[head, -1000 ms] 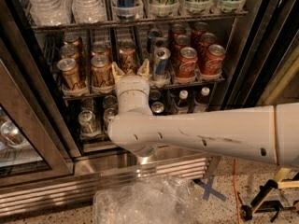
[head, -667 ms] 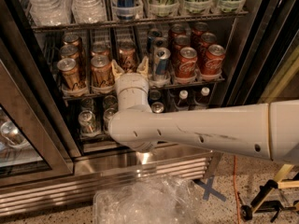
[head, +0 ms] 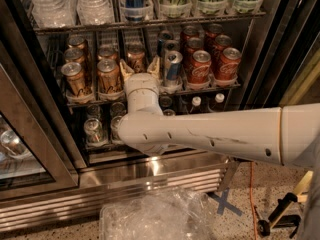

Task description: Pick orange can from middle shelf of fridge

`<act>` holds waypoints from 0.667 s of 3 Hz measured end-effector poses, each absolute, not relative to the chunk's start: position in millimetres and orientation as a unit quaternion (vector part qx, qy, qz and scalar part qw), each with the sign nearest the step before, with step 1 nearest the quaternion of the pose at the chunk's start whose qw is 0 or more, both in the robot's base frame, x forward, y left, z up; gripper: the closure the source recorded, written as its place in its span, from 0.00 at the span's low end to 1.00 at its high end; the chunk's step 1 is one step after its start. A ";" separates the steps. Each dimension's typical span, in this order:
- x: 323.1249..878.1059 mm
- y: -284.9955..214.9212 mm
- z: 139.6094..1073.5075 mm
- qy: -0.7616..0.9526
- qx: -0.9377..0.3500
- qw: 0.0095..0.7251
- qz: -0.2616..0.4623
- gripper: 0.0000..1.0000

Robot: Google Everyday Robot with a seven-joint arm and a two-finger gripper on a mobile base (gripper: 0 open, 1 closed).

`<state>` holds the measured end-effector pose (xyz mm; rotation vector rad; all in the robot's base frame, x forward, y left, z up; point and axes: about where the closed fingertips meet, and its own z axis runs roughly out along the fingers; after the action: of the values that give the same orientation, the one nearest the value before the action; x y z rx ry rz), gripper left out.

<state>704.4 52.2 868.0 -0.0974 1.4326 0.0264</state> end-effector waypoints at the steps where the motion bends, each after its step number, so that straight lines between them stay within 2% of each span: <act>1: 715.1 52.2 866.8 0.655 -0.042 0.754 0.013 0.29; 2: 725.7 51.1 865.4 0.656 -0.040 0.754 0.015 0.29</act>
Offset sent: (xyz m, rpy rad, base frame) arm 0.0335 -0.0016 -0.0061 0.0148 0.0042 -0.0005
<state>725.7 51.1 865.4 -0.0880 1.4318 0.0321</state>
